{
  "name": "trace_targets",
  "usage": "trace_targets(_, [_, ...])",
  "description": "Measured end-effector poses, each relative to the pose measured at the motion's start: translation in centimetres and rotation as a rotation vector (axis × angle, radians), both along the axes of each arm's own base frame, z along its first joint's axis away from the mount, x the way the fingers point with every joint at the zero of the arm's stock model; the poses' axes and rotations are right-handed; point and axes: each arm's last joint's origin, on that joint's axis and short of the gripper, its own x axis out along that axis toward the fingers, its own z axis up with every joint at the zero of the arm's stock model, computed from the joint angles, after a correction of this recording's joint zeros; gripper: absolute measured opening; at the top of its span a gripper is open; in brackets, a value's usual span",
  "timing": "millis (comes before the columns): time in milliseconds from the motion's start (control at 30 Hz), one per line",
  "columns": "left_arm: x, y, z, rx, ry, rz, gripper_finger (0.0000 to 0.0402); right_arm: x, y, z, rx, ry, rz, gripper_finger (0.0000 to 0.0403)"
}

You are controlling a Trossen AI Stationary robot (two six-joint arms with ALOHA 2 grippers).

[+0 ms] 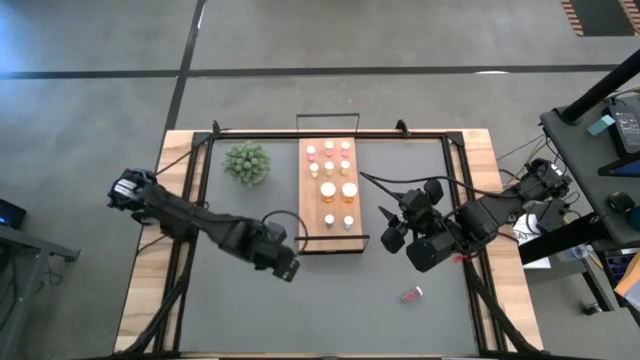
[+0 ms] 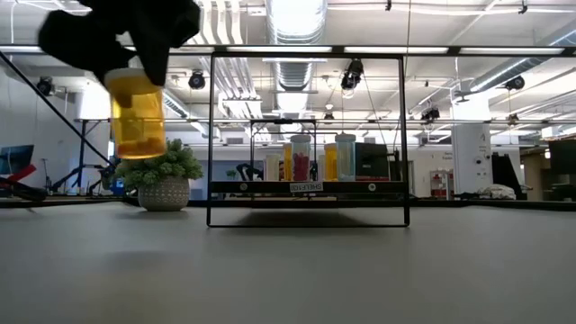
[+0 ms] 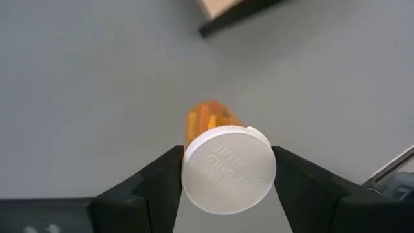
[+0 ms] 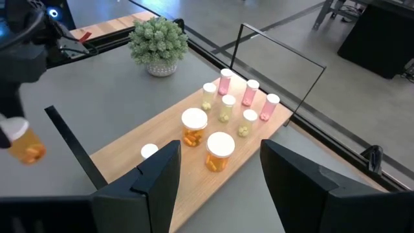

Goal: Pick and place medicine bottles onto shelf by color
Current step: Put the orange pill bottle aligned with the other orange pill bottles on the shelf

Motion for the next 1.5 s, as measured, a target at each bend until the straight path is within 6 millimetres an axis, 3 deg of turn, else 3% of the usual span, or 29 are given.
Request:
trace_targets(433, [1.2,6.6,0.5,0.105,0.045,-0.169,0.0203,0.0,0.0,0.0,0.000,0.000,0.000,0.0203])
trace_targets(800, [0.3,12.6,2.1,0.197,0.038,-0.277,0.0203,0.0,0.0,0.0,0.000,0.000,0.000,0.0203])
trace_targets(1100, [0.6,14.7,2.8,0.230,0.017,-0.299,0.0203,0.0,0.0,0.0,0.000,0.000,0.000,0.0203])
trace_targets(1267, [1.6,15.5,3.6,0.257,-0.016,-0.322,0.0203,0.0,0.0,0.0,0.000,0.000,0.000,0.0203])
trace_targets(1500, [3.5,16.8,2.8,0.264,0.013,-0.345,0.0203,0.0,0.0,0.0,0.000,0.000,0.000,0.0203])
